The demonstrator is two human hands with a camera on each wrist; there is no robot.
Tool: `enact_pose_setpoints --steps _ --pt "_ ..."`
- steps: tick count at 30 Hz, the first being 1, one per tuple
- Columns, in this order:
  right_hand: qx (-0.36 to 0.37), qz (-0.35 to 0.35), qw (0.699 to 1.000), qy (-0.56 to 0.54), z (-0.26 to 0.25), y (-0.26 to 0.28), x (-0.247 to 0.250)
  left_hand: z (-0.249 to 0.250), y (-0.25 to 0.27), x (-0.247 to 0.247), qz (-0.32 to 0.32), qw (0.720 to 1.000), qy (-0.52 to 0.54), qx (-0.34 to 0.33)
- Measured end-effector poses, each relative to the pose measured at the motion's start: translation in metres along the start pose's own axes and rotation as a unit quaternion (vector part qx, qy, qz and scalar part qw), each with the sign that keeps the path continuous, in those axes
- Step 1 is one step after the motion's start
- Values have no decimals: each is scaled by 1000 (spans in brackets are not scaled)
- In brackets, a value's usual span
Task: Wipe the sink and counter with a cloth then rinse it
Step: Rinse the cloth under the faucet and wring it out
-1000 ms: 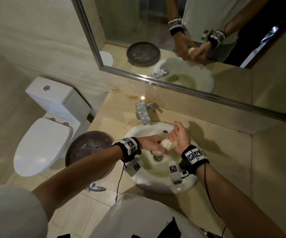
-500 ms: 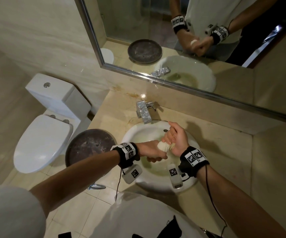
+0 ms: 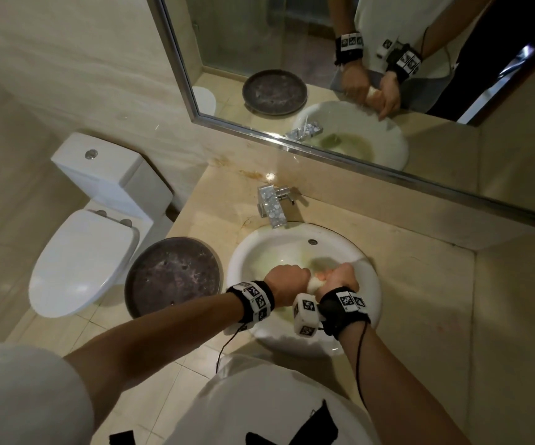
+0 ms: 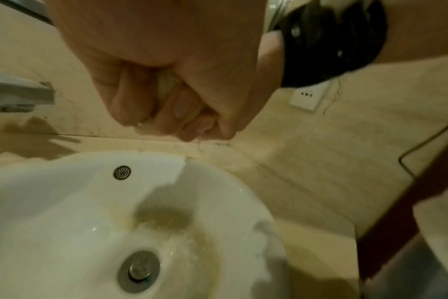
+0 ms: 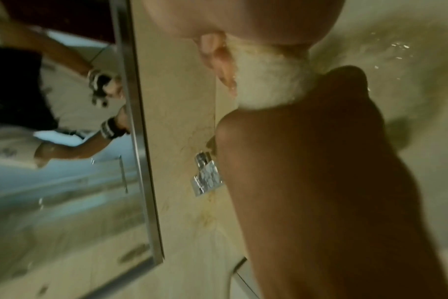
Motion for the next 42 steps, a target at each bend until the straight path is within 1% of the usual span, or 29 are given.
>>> enact_pose_setpoints --steps 1,2,3,4,5,6,7,8,9,11,12,15,17,19,21,22,24,25,26,27,28,29,30,31,33,35,37,40,42 --pt "50 -4 997 54 -4 -1 1 2 1 0 2 1000 -18 -12" --pt "113 -19 986 123 -10 0 0 3 2 0 4 999 -31 -21" --pt "146 -24 979 140 -9 -4 -2 4 3 0 5 999 -39 -27" --pt "140 -31 980 140 -4 -6 -3 4 4 2 8 998 -46 -32" --pt "120 -36 984 127 1 -8 -5 4 5 4 11 998 -52 -37" --pt "120 -46 984 127 2 -7 -7 4 5 6 13 997 -56 -43" --pt "103 -53 989 92 4 -11 -11 5 6 8 14 997 -60 -50" --pt "66 -72 995 35 7 -9 -15 5 6 10 13 996 -64 -56" --pt "-5 -83 995 -52 15 -5 -19 4 5 11 13 996 -67 -59" --pt "-119 -70 974 -177 32 -8 -29 0 5 14 16 996 -67 -63" --pt "-138 -74 967 -202 34 -7 -36 -3 5 16 20 996 -64 -66" --pt "-175 -115 943 -260 34 -6 -55 -13 3 22 34 996 -52 -71" --pt "-203 -163 920 -295 36 -4 -68 -29 -2 24 37 998 -31 -48" --pt "-199 -210 918 -271 34 5 -79 -48 -11 21 31 999 25 -9" --pt "-185 -254 923 -223 29 14 -91 -61 -18 15 6 995 97 14" --pt "-180 -261 927 -202 28 16 -93 -64 -21 11 -14 993 120 14" --pt "-164 -263 937 -159 26 10 -98 -65 -26 5 -68 989 127 -15" --pt "-204 -267 927 -166 31 4 -104 -67 -29 3 -98 988 116 -37" --pt "-216 -265 921 -187 34 -7 -109 -68 -32 5 -119 986 100 -56" --pt "-194 -245 932 -187 32 -20 -110 -71 -39 12 -126 986 83 -73" --pt "-202 -220 931 -209 32 -25 -105 -74 -48 22 -113 987 79 -81" --pt "-224 -201 921 -247 32 -22 -101 -80 -60 33 -95 989 83 -73" --pt "-179 -197 938 -223 28 -26 -99 -86 -74 46 -73 992 71 -71" --pt "-155 -174 954 -190 27 -31 -97 -92 -88 57 -48 996 36 -73" --pt "-130 -169 964 -158 21 -38 -98 -100 -115 76 5 996 -53 -68" --pt "-86 -201 971 -98 16 -38 -105 -99 -135 81 -1 990 -128 -64" --pt "-60 -206 976 -43 12 -38 -115 -93 -148 82 1 979 -184 -89" --pt "-16 -186 982 -29 2 -49 -132 -87 -167 82 -5 970 -213 -119" --pt "42 -174 984 19 -7 -55 -142 -86 -178 77 -31 968 -215 -129"
Point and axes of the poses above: each hand's wrist, its own y-axis away from the middle knuckle, its own x-axis out of the back of the hand, z = x × y, the point moved 10 cm from there along -y, towards the middle knuckle, and after that the axes turned 12 degrees about z, right-handed, at the moved point
